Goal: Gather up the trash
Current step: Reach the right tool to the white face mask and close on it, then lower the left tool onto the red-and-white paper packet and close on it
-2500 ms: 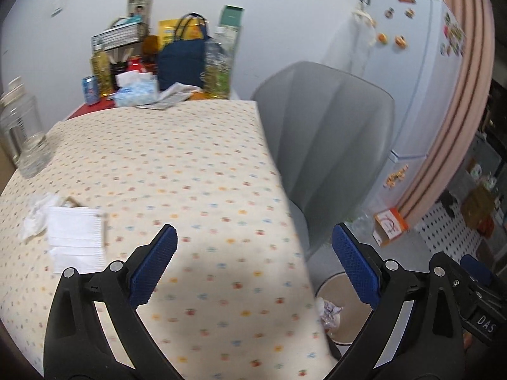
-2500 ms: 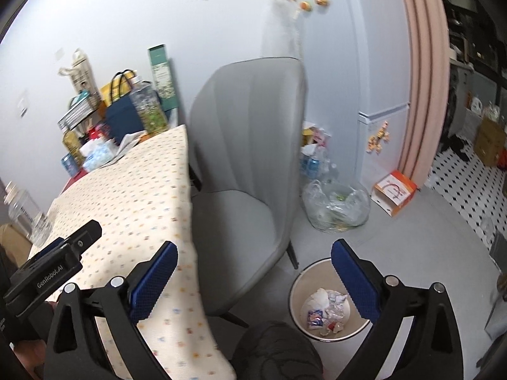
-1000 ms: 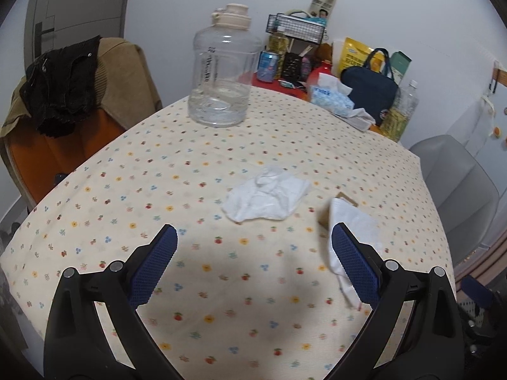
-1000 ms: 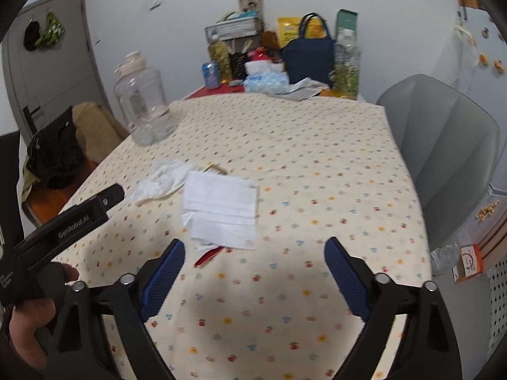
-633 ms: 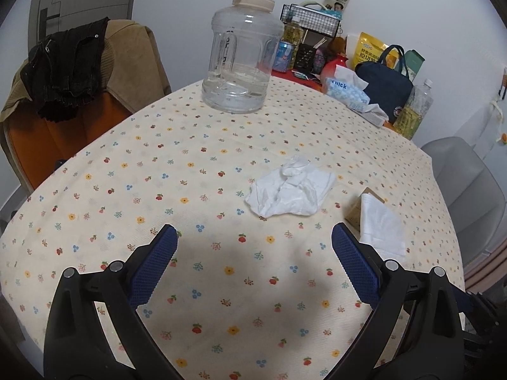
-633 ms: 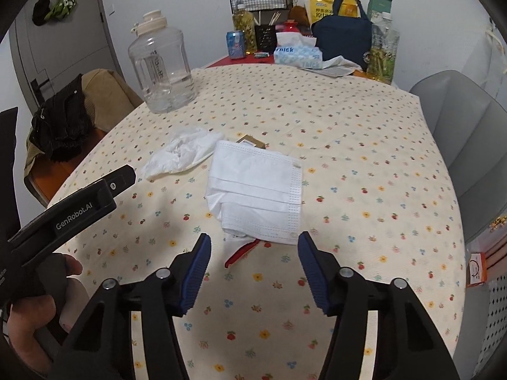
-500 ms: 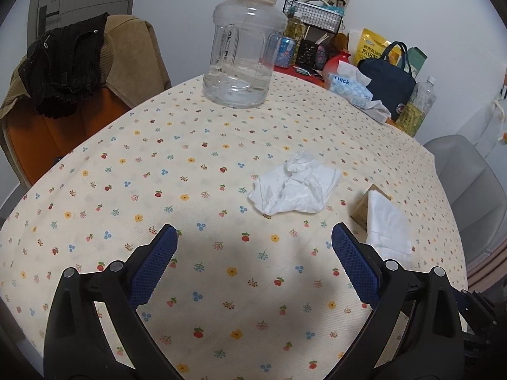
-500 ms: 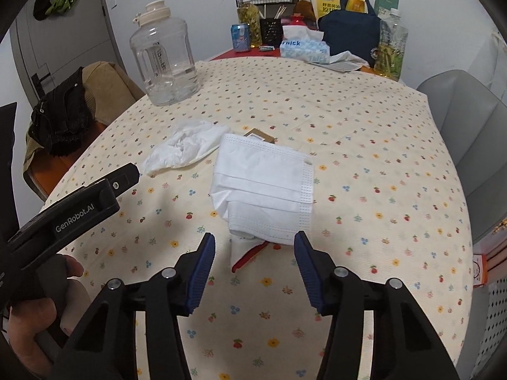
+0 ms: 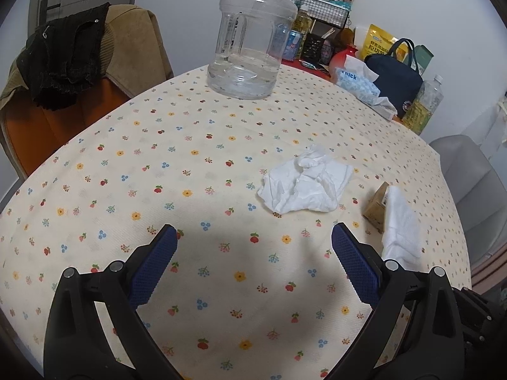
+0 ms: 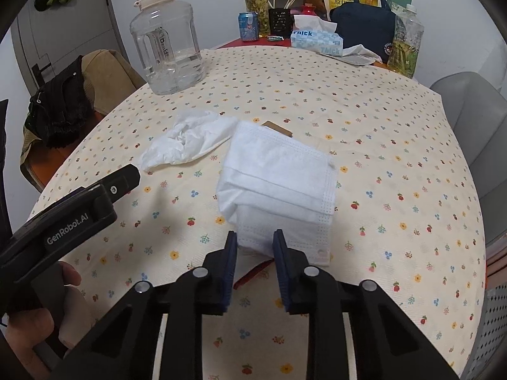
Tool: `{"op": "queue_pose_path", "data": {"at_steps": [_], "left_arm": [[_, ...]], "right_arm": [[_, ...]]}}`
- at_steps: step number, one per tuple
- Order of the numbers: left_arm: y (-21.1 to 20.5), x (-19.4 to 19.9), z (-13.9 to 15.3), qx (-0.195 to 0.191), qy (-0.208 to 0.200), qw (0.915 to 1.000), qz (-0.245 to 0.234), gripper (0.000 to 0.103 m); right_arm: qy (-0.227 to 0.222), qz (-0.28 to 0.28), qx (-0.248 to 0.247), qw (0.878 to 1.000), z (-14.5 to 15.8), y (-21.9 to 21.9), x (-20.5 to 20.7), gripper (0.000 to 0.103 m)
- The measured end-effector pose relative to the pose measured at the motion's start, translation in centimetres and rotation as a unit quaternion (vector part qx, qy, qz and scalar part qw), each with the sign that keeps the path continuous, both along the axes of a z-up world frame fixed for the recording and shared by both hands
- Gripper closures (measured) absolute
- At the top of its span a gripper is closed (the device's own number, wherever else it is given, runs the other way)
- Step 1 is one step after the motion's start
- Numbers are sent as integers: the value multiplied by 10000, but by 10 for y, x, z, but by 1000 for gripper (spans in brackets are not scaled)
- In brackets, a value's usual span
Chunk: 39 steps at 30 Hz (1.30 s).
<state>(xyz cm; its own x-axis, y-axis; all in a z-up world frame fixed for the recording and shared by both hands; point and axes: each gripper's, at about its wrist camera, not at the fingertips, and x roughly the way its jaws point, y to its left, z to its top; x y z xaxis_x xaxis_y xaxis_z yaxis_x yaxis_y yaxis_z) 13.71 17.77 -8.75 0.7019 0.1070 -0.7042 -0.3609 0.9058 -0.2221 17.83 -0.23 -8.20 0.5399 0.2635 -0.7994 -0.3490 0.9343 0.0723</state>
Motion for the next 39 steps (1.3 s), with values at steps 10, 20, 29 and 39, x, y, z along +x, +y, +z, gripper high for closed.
{"op": "queue_pose_path", "data": {"at_steps": [10,20,29,39], "left_arm": [[-9,5,3,-1,-36,10000,-91,6],[-48,12,9,94,-65,9984,-550,6],[-93,17,7,230,91,9949,-975,7],[-133,13,-7,334,519,9876,-1441,29]], "right_arm": [[-328,-115,225,9991,27,-18,-9,93],[-565,-451,414,9965,47,-55,-13,94],[-672,-807,517,9931,53,-98,-20,94],[-661,-978,562,9914,50,-128,-33,94]]}}
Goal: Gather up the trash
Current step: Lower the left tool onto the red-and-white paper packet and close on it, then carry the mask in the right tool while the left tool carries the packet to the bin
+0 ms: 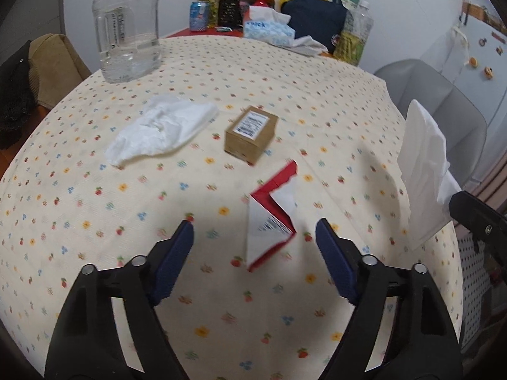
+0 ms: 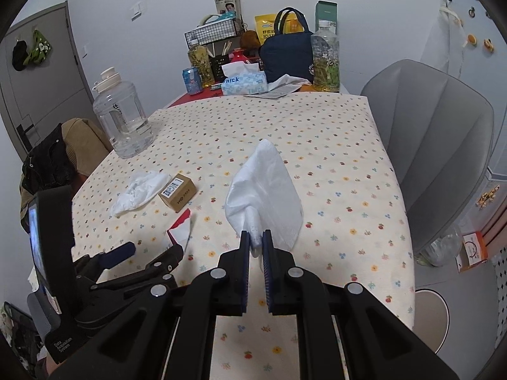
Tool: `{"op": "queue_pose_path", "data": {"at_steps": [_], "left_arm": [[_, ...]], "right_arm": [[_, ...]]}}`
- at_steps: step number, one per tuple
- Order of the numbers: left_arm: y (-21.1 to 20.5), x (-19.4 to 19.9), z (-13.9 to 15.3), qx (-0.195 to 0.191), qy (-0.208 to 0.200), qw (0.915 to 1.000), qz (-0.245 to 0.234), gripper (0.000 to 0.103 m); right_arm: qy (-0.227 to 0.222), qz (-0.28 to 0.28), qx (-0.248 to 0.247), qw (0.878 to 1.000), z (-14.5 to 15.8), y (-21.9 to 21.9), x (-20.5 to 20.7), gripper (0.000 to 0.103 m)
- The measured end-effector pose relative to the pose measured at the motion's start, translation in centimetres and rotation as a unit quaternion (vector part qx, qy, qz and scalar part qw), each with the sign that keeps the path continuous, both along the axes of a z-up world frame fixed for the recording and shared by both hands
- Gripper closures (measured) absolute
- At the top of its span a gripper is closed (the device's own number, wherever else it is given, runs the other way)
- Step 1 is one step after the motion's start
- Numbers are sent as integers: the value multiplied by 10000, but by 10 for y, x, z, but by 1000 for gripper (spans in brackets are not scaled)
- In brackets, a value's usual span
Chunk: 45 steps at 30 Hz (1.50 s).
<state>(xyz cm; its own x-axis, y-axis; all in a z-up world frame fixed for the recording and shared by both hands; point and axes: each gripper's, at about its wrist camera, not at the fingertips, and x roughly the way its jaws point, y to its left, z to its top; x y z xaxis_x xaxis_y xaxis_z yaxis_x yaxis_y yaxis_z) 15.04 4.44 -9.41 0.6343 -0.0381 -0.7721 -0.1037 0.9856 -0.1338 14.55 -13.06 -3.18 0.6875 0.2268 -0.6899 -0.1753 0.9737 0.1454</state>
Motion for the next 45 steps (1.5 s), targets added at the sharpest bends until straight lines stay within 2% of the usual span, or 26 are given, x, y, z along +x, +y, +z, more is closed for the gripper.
{"op": "queue_pose_path", "data": {"at_steps": [4,7,10,23,33,45], "left_arm": [[-12,-4,-3,241,62,9997,-87,47],[-14,-5,-2,407,84,9991,-59,77],[-12,-7,2,279,63,9996,-84,78],[-41,-13,42,372,-482,9978,-256,78],[-100,-7,58,407,-667,9940,-768,78],[-183,-2,66,535,-766,9854,-1422,78]], "right_arm": [[18,-54,40,10000,-3,-8,-8,94],[21,-83,62,9999,-3,-13,-12,94],[-23,-111,92,9999,-1,-18,-17,94],[-297,-387,136,9987,20,-48,-32,94],[-424,-824,138,9956,31,-93,-44,94],[-512,-1496,53,9874,30,-164,-66,94]]}}
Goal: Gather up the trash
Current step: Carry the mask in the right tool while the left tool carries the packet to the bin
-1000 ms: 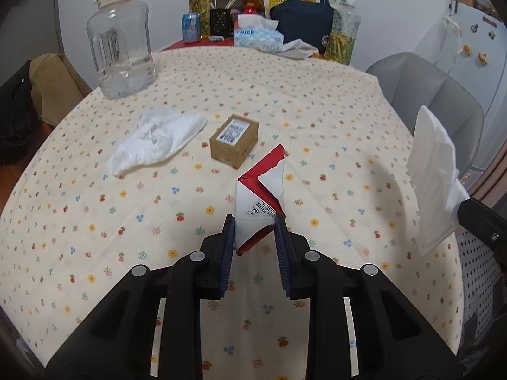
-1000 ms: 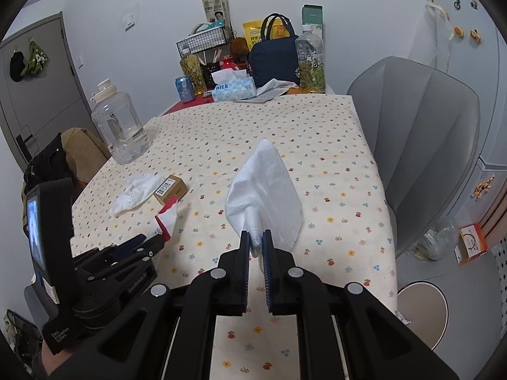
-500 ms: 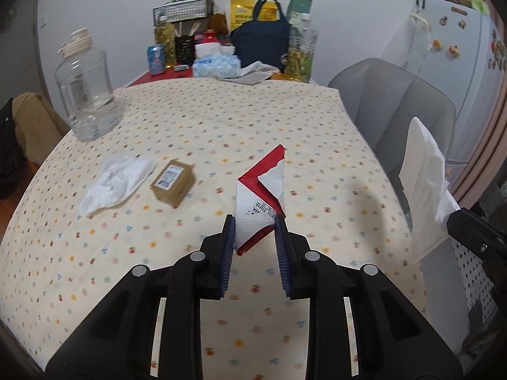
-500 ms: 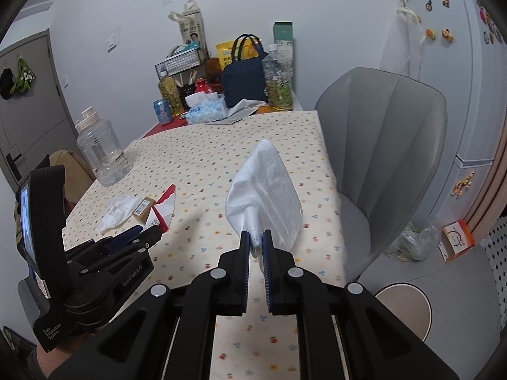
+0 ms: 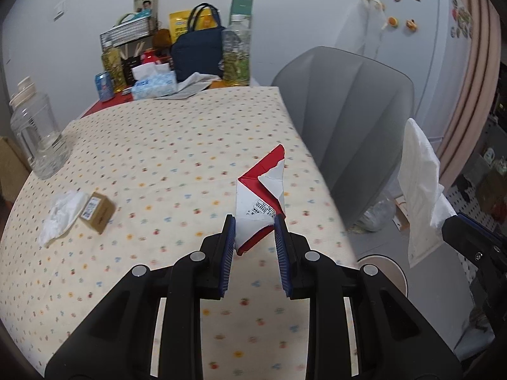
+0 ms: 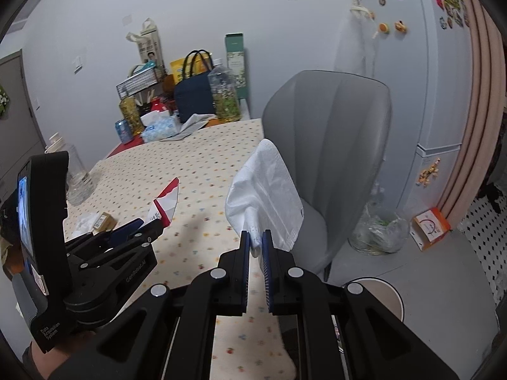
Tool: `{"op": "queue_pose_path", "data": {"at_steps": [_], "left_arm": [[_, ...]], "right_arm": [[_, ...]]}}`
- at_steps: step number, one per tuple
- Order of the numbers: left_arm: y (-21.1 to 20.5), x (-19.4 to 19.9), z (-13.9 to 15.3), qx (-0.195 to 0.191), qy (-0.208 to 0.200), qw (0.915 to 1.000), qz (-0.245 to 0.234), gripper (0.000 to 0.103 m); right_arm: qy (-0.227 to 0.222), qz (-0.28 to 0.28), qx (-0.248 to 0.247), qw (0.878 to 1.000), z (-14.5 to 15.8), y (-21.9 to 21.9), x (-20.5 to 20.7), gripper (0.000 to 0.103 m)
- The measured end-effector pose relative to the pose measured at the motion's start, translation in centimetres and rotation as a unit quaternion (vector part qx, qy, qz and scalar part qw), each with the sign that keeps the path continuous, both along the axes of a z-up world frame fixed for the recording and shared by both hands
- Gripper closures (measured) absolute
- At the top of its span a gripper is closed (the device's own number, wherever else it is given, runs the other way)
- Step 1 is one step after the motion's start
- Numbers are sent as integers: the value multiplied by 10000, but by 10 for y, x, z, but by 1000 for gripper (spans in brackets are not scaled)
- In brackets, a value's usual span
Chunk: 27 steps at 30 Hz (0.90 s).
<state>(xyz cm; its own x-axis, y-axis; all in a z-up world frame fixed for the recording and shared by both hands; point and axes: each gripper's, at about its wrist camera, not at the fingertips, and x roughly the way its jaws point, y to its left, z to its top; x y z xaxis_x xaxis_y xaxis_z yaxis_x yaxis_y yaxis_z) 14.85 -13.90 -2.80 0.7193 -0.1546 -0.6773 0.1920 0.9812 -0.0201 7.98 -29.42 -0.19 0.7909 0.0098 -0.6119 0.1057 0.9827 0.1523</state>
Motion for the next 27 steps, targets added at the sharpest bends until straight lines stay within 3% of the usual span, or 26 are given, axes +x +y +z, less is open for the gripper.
{"op": "queue_pose_path", "data": {"at_steps": [12,27], "left_arm": [[-85,-4,-11,227,80,9973,-698,78],[-162,1,-39,582,363,9896,-1266,78]], "right_arm": [[135,-603,102,9980,-17,-69,-18,94],[502,-1149,542,9906,-64,-143,-23,94]]}}
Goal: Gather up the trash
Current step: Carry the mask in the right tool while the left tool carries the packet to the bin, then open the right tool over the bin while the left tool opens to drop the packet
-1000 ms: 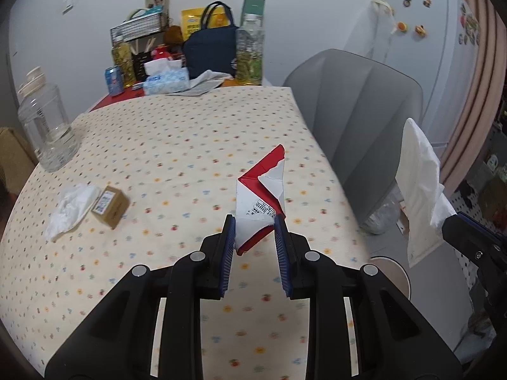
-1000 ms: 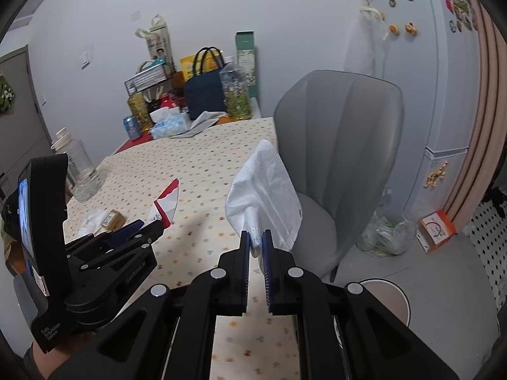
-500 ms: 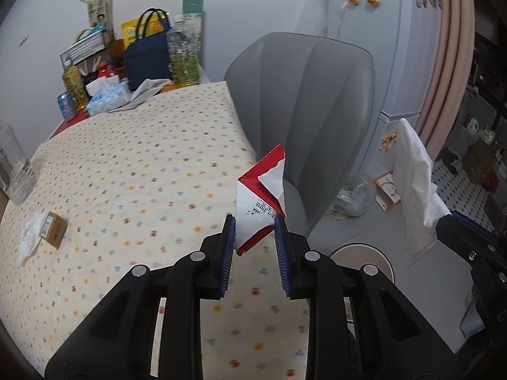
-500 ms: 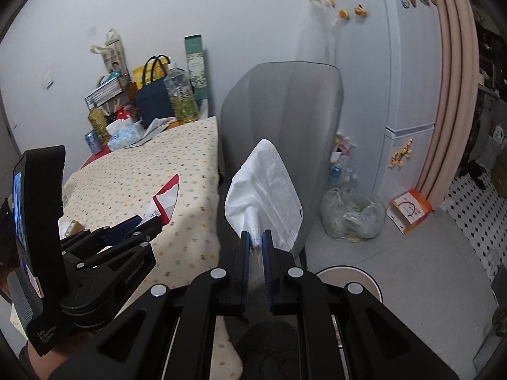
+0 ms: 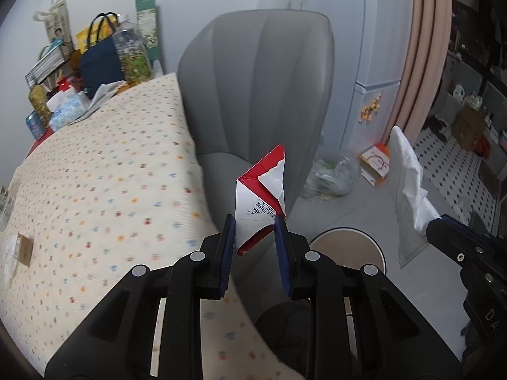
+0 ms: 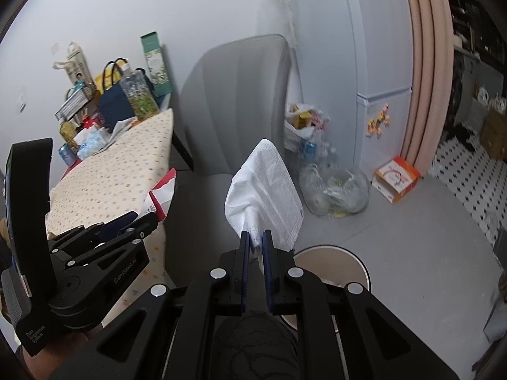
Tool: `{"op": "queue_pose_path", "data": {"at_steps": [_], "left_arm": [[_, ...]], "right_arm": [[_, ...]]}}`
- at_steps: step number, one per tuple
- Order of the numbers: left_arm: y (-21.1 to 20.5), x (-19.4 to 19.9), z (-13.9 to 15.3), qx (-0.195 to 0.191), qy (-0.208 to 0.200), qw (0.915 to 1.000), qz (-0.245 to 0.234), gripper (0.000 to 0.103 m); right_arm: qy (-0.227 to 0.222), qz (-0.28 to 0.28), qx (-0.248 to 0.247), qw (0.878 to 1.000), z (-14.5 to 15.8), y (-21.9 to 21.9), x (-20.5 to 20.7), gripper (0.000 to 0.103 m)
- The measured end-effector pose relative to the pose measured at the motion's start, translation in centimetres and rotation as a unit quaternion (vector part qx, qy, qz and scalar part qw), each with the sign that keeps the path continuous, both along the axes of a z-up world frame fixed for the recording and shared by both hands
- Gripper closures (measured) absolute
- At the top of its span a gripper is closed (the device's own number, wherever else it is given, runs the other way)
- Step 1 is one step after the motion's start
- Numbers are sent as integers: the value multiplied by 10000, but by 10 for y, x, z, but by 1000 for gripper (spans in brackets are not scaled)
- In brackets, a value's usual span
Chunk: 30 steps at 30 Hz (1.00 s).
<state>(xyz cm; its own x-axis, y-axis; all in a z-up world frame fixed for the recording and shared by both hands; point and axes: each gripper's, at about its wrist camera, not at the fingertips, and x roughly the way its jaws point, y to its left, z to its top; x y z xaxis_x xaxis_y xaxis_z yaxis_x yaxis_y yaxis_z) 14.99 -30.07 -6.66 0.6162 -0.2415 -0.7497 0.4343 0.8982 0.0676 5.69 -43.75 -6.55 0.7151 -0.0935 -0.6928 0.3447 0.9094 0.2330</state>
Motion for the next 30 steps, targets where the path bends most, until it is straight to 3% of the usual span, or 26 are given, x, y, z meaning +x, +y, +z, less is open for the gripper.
{"op": "queue_pose_path", "data": {"at_steps": [12,15,17,18,30], "left_arm": [[-48,14,-32,293,302,9986,-327,78],[-58,14,-38,361,348,9980,-380,78],[-63,16,-41,407,380,9976,-403,78],[-65,16,-43,424,390,9975,-409,78],[-101,6,-57,590,513,9942,-737,78]], "right_arm": [[359,-312,382,9981,-44,-50,6,93],[453,-403,475,9970,-54,-60,8,90],[502,-450,575,9961,-62,-67,9,72],[514,-479,591,9958,-64,-70,8,68],[468,-958,782,9912,-73,-102,-14,68]]}}
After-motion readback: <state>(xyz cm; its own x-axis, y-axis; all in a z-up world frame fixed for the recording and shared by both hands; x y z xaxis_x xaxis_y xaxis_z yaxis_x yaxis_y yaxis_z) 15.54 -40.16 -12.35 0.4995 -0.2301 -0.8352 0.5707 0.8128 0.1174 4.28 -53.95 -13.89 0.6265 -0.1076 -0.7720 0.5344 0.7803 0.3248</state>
